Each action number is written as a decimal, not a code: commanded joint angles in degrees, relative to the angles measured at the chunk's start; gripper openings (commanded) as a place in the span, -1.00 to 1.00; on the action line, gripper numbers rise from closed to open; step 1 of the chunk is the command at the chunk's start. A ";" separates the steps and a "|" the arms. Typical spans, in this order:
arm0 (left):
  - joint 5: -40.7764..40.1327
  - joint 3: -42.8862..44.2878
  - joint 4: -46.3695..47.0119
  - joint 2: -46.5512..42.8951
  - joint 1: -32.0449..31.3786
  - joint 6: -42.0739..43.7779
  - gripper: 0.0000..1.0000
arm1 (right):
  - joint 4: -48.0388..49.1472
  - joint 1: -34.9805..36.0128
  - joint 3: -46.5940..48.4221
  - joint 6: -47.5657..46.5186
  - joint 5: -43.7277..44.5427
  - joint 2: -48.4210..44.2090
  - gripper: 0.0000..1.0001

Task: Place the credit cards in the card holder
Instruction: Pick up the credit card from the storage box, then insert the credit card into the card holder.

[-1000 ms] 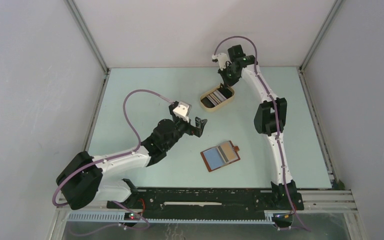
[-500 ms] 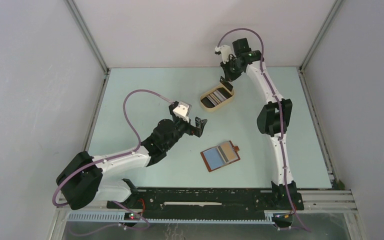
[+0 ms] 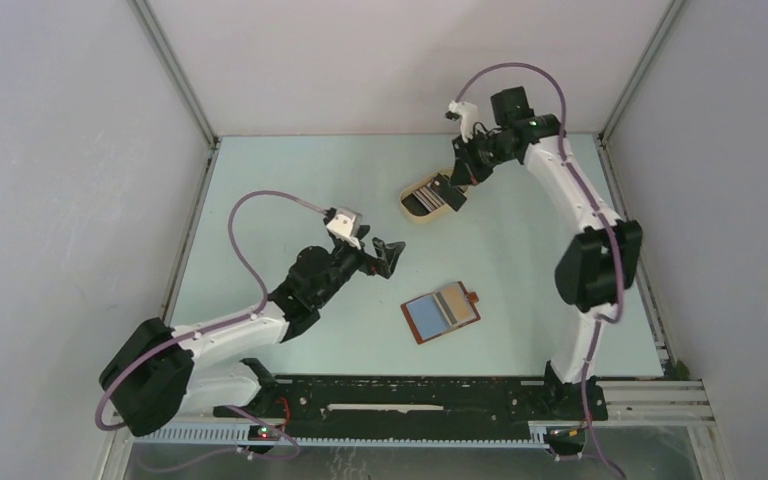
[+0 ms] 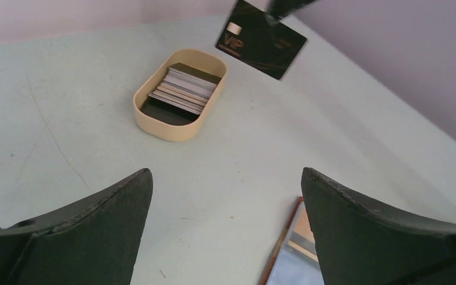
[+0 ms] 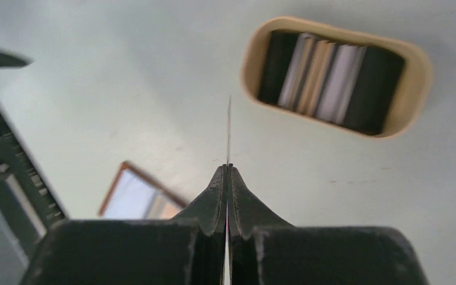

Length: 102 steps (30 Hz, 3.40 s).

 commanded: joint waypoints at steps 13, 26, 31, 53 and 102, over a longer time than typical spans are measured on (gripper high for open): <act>19.58 -22.65 44.20 -5.41 0.09 -44.96 0.99 | 13.67 -3.25 -41.85 7.02 -38.71 -29.49 -1.00; 9.40 -15.46 48.75 11.80 -7.96 -47.68 0.62 | 20.08 -1.80 -46.60 14.15 -50.37 -27.63 -1.00; 11.25 -11.63 49.02 14.55 -8.10 -48.89 0.46 | 19.79 -1.21 -46.59 13.88 -50.53 -26.82 -1.00; 12.37 -8.73 48.93 17.31 -5.98 -47.71 -0.99 | 18.65 2.19 -46.59 11.54 -47.56 -25.11 -1.00; 11.36 -13.06 48.68 40.93 -6.85 -59.95 -1.00 | 16.49 14.00 -58.40 -15.16 11.51 -22.40 -0.63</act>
